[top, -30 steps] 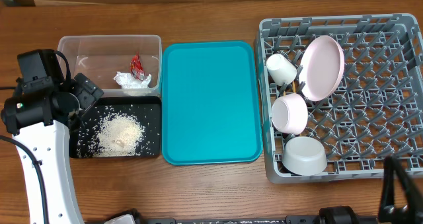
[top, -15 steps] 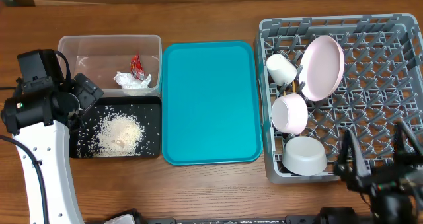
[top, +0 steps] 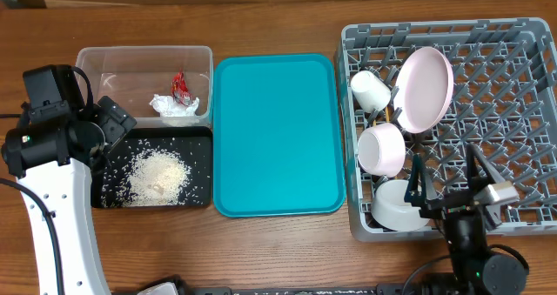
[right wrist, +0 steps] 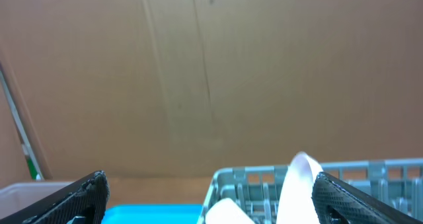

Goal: Sort waste into correct bins and load items into the dishwasher

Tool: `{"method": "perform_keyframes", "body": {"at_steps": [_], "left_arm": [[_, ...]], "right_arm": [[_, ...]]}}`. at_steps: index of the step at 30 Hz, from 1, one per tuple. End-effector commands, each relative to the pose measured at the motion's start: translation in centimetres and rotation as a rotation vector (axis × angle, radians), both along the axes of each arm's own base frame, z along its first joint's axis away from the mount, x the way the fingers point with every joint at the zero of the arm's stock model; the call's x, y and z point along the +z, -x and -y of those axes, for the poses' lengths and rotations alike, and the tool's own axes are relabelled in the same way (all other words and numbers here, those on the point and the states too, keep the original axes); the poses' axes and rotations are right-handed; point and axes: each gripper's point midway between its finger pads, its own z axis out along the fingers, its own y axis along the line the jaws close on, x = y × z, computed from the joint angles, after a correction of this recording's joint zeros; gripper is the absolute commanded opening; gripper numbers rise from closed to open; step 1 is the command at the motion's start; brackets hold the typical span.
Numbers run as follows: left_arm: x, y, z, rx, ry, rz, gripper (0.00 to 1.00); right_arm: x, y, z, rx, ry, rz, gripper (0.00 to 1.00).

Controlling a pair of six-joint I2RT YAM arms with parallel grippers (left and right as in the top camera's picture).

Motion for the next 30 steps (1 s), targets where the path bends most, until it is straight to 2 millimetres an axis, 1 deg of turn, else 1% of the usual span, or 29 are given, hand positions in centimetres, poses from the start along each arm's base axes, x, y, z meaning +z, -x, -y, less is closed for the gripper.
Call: {"method": "perform_keyframes", "body": {"at_steps": [1,7,11,15,21,24,30], "left_arm": [[0.4,-0.3,0.0,0.007,0.005,0.014,1.0],[0.4,-0.3,0.0,0.007,0.005,0.014,1.0],[0.4,-0.3,0.1,0.006,0.005,0.014,1.0],[0.4,-0.3,0.0,0.007,0.005,0.014,1.0],[0.4,-0.3,0.0,0.007,0.005,0.014,1.0],[0.4,-0.3,0.0,0.007,0.005,0.014,1.0],[0.4,-0.3,0.1,0.006,0.006,0.015,1.0]], "right_arm": [[-0.6,-0.1,0.0,0.001,-0.01,0.0,1.0],[-5.0,-1.4,0.0,0.001,-0.009,-0.097,1.0],[-6.9,-1.8,-0.1,0.005,-0.008,-0.132,1.0],[-9.3,-2.2,0.0,-0.002,-0.002,-0.195,1.0],[-9.7,-2.2,0.1,-0.004,-0.001,-0.21,1.0],[-10.8,-2.2,0.1,-0.005,-0.001,-0.256,1.0],[-10.7,-2.2,0.1,-0.004,-0.001,-0.253,1.0]]}}
